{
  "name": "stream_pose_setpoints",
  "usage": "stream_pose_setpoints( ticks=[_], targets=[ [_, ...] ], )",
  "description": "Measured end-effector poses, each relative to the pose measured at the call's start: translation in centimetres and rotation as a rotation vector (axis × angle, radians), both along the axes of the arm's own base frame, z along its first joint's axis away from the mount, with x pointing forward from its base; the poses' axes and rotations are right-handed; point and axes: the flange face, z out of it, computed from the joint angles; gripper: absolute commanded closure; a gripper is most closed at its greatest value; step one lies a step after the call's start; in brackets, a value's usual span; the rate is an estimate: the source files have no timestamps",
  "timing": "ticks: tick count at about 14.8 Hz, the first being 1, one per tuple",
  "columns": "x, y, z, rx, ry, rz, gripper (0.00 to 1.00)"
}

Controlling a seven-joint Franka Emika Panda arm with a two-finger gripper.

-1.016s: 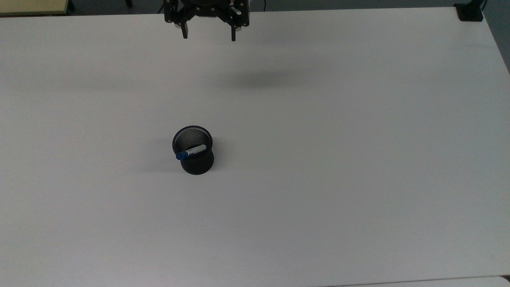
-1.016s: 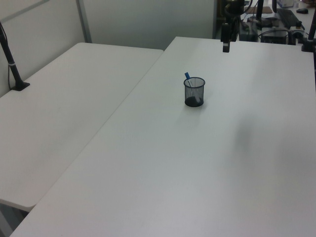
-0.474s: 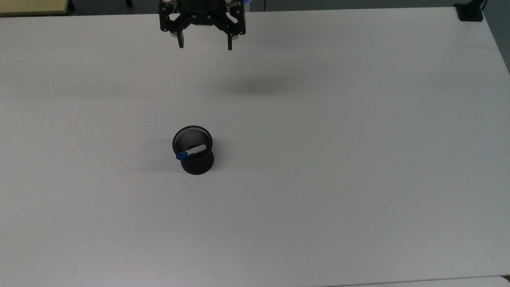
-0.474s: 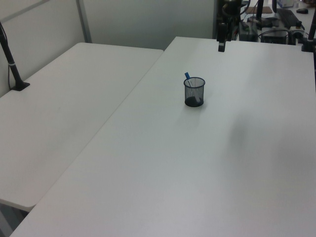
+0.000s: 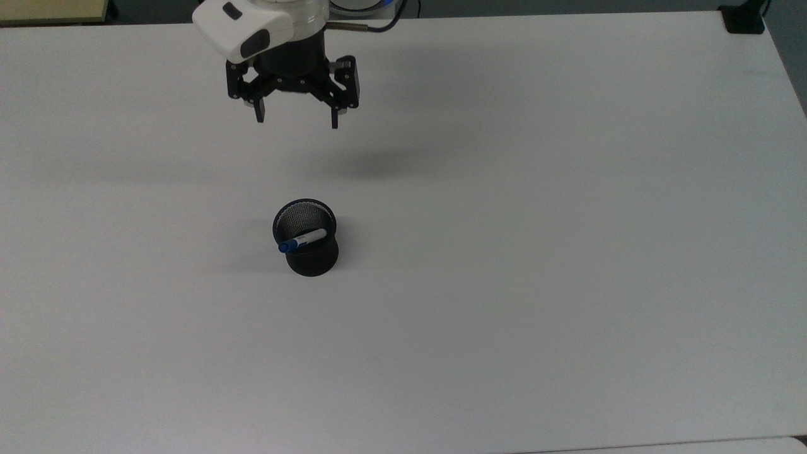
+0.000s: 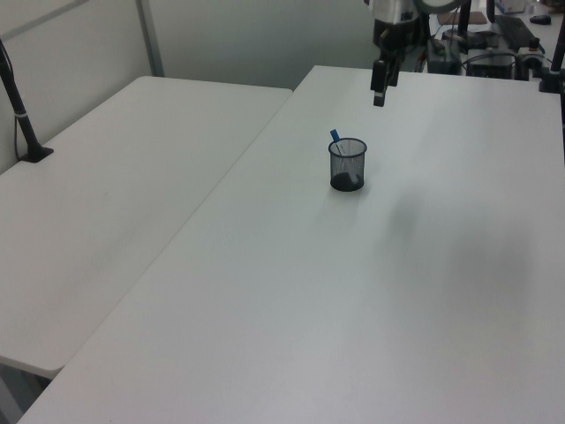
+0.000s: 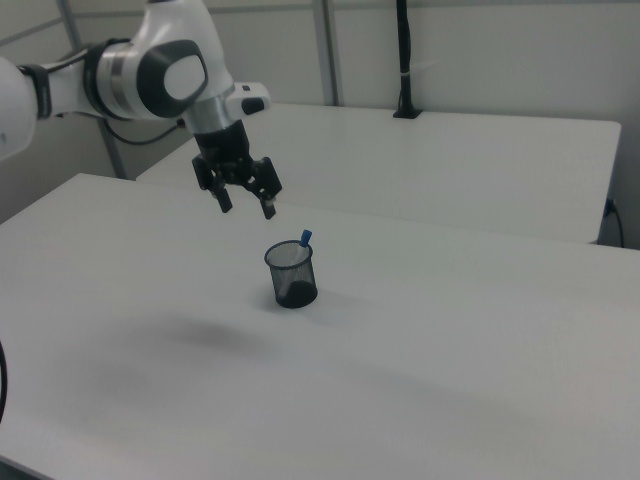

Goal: Remove the marker
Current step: 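Lower the gripper over the blue-capped marker in the cup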

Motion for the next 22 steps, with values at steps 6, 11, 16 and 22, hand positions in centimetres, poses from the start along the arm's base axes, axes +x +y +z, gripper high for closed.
stream_pose_setpoints(
  ticks=[6, 11, 16, 22],
  targets=[
    [3.5, -3.3, -4.4, -0.002, -0.108, -0.084, 0.1],
    [5.4, -4.6, -6.9, 0.012, -0.193, -0.152, 0.24],
    [6.8, -4.1, -9.2, 0.025, -0.254, -0.166, 0.26],
    [7.7, -3.0, -11.0, 0.037, -0.277, -0.163, 0.36]
  ],
)
